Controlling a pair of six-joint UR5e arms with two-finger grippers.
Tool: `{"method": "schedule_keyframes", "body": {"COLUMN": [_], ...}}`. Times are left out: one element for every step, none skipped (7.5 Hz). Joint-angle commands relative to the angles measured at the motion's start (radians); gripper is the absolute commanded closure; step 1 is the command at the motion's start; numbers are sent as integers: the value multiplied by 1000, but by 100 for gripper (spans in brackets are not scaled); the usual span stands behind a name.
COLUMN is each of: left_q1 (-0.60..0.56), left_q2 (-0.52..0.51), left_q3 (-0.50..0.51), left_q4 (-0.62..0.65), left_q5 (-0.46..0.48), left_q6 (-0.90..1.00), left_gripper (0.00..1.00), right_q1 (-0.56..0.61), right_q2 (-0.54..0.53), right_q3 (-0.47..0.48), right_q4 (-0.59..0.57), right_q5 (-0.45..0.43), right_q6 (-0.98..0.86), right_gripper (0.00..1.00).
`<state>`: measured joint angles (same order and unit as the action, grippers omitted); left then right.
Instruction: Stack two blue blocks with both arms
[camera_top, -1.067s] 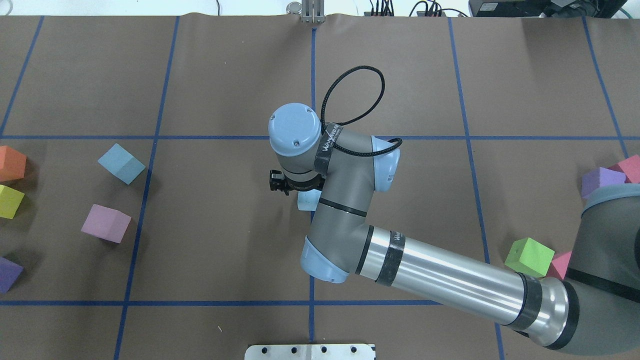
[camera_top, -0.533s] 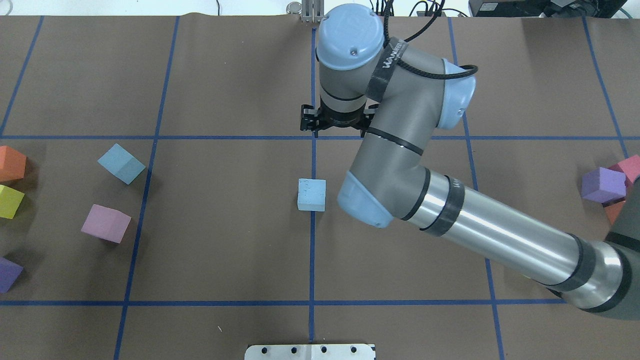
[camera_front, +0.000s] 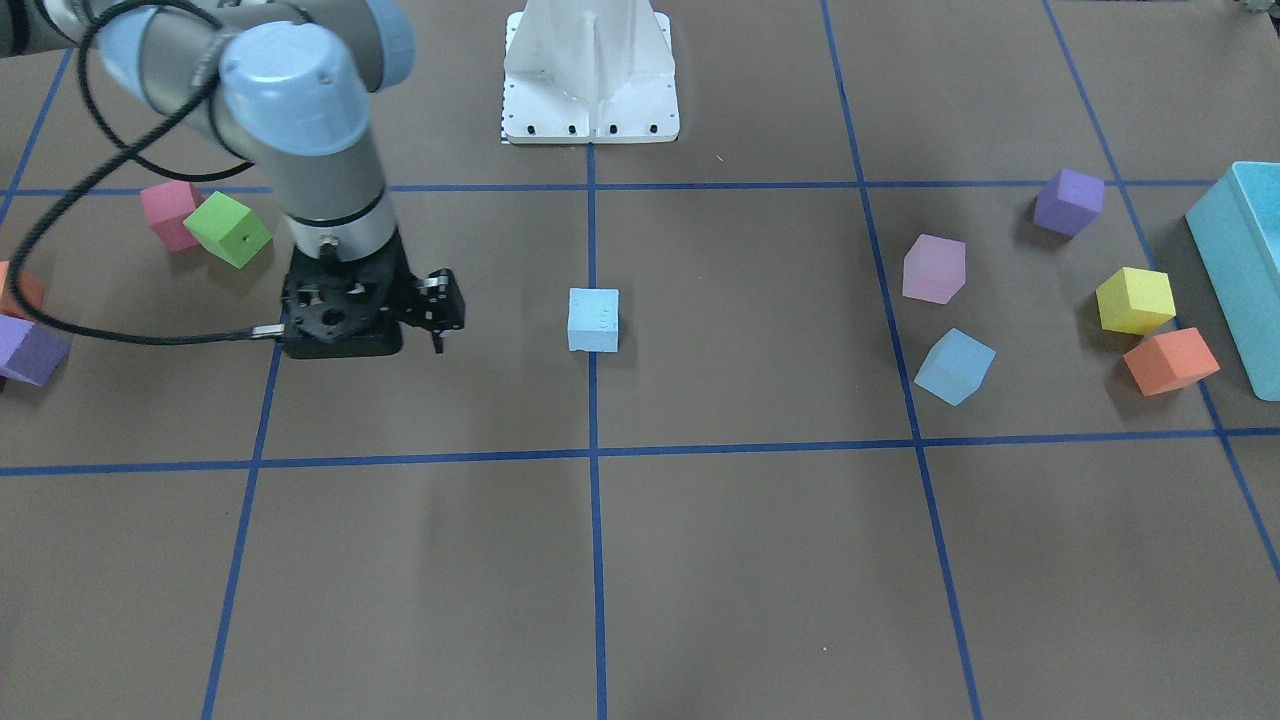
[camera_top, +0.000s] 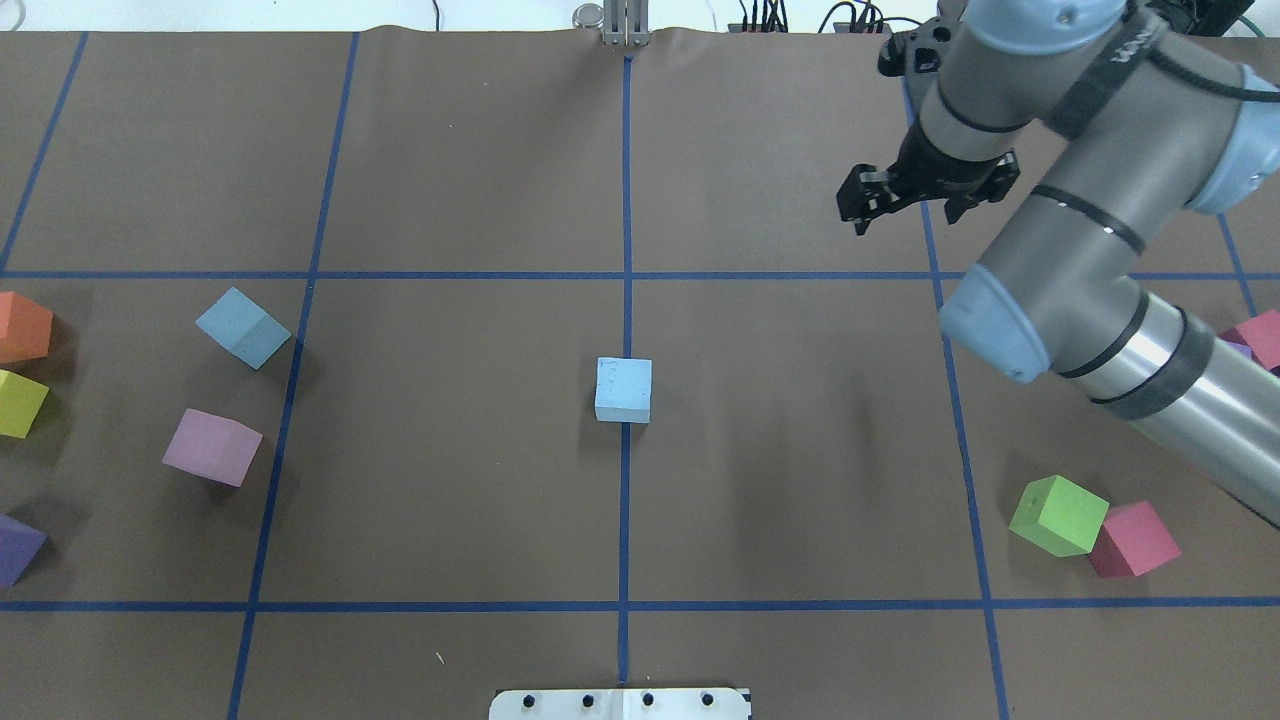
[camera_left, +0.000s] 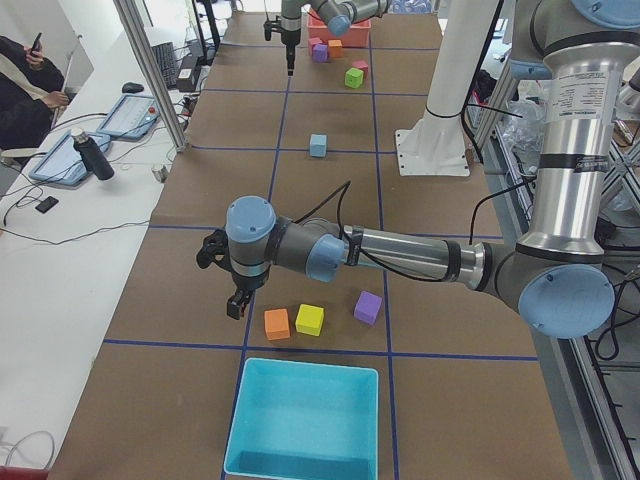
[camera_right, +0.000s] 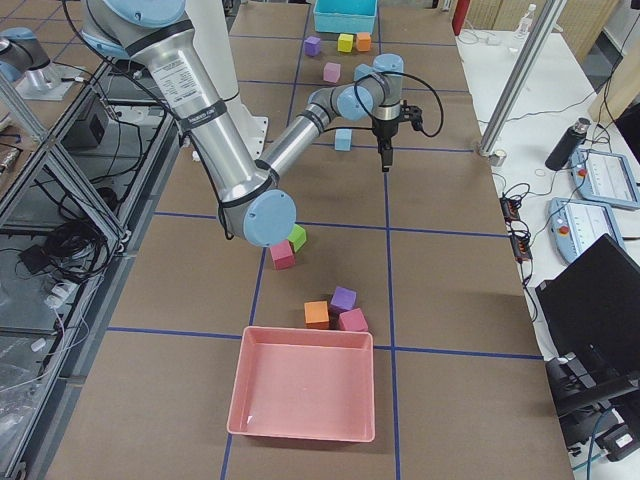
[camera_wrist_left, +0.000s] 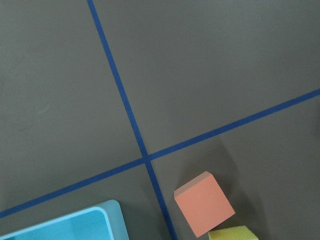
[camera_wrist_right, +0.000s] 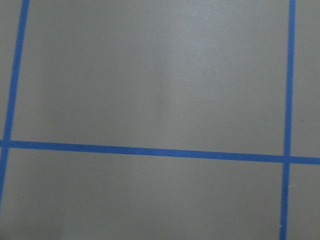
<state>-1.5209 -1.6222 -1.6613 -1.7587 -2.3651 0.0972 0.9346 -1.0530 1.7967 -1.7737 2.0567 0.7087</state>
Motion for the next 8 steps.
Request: {"method": "schedule_keyframes", "body": {"left_q1": [57, 139, 186, 211, 273, 313, 385, 469], "left_q2": [-8, -21, -51, -60, -77, -97, -97, -100], "left_q3": [-58, -86, -89, -92, -92, -95, -98, -97], "left_q4": [-16, -12, -9, -16, -16, -16, -31, -86], "left_q5": [-32, -23, -22, -22, -19, 22, 96, 175], "left_q6": [-118, -151, -157, -216, -265, -312, -370, -477], "left_gripper": [2, 2, 2, 2, 2, 2, 2, 2], "right_q1": [200, 281, 373, 465, 534, 594, 640, 648], "right_q2": [-172, -284, -373, -448, -528, -597, -628, -651], "right_q3": [39, 56, 53, 50, 47, 43, 44, 47], "right_q4": [8, 10, 8, 7, 5, 8, 8, 8], "right_q5": [144, 146, 143, 145, 139, 140, 140, 142], "right_q6": [-237, -428, -616, -793, -896, -955, -986, -983], "right_gripper": [0, 0, 0, 0, 0, 0, 0, 0]}}
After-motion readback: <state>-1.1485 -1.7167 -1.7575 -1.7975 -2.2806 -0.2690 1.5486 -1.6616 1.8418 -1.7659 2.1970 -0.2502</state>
